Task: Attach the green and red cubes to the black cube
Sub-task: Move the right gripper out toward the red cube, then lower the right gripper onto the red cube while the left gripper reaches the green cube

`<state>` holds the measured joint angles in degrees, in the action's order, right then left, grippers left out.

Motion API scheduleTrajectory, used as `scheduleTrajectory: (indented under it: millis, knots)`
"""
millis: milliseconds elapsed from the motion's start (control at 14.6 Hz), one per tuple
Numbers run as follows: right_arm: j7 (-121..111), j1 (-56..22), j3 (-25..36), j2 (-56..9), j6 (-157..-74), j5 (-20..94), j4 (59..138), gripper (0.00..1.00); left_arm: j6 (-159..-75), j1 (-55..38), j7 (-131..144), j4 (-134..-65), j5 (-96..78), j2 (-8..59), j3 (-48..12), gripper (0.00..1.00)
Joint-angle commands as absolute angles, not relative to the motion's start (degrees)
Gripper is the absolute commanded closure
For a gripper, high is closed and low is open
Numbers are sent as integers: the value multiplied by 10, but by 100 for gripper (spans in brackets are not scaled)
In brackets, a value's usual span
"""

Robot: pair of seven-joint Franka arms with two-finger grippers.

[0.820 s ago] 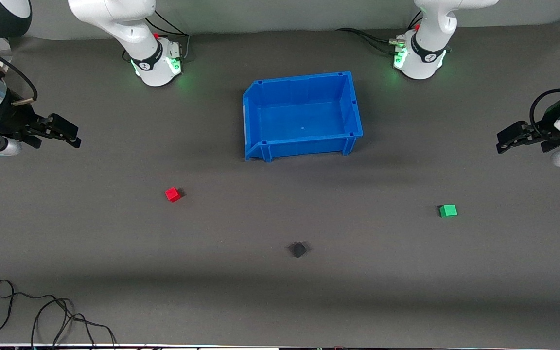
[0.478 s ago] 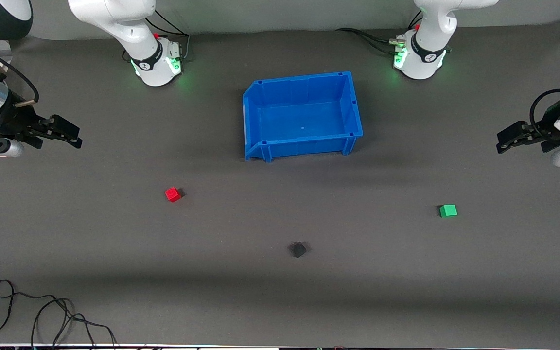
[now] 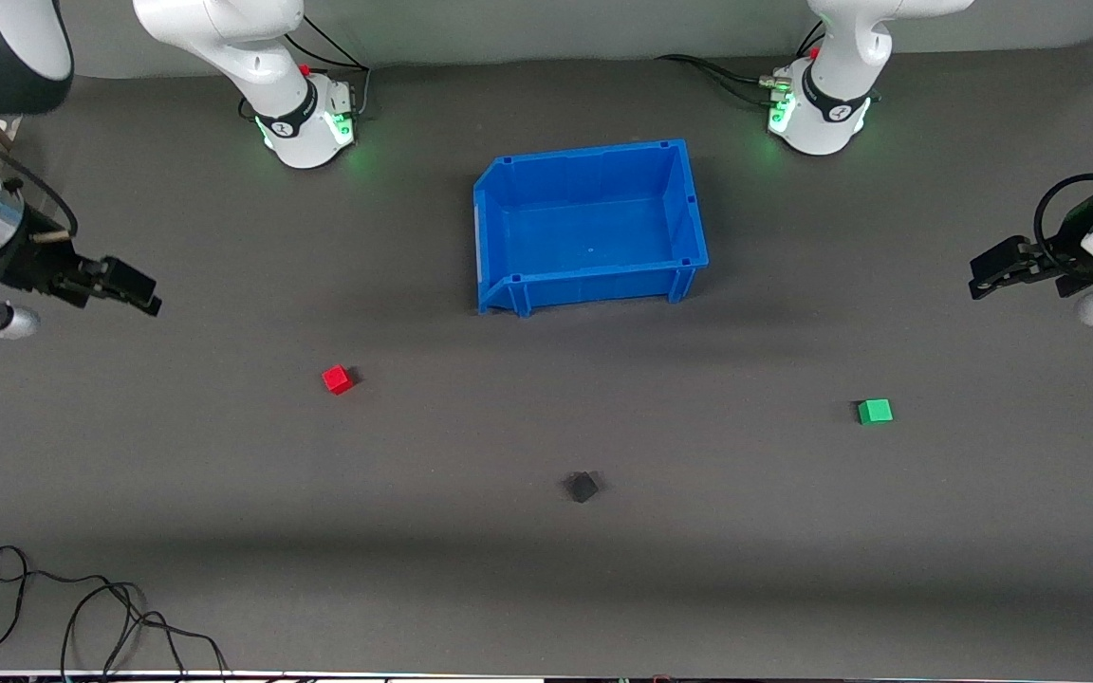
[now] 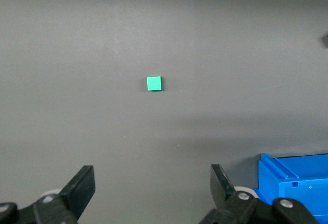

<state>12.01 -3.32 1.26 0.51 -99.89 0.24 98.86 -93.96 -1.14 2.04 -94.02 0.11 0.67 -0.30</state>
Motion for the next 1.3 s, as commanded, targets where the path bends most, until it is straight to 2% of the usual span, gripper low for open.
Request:
scheduleTrajectory:
  millis: [0, 205, 478, 752, 1025, 1230]
  knots:
    - [161, -27, 12, -8, -1035, 9, 1013, 0, -933, -7, 23, -935, 9, 4, -4, 0]
    - [275, -23, 13, -12, -1079, 14, 1060, 1, -922, 9, 68, -935, -1, 4, -1, 0]
    - [502, -30, 10, -20, -1087, 16, 1126, 0, -920, 52, 249, -935, -22, 4, -1, 0]
    - [750, -38, 9, -70, -1156, 67, 1140, 0, -918, 97, 466, -940, -96, 11, -1, 0]
    - [755, -43, 8, -123, -1209, 68, 1144, 0, -918, 105, 669, -940, -112, 32, -1, 0]
    - [746, -89, 7, -169, -1244, 38, 1157, 0, -925, 99, 755, -943, -122, 50, -2, 0]
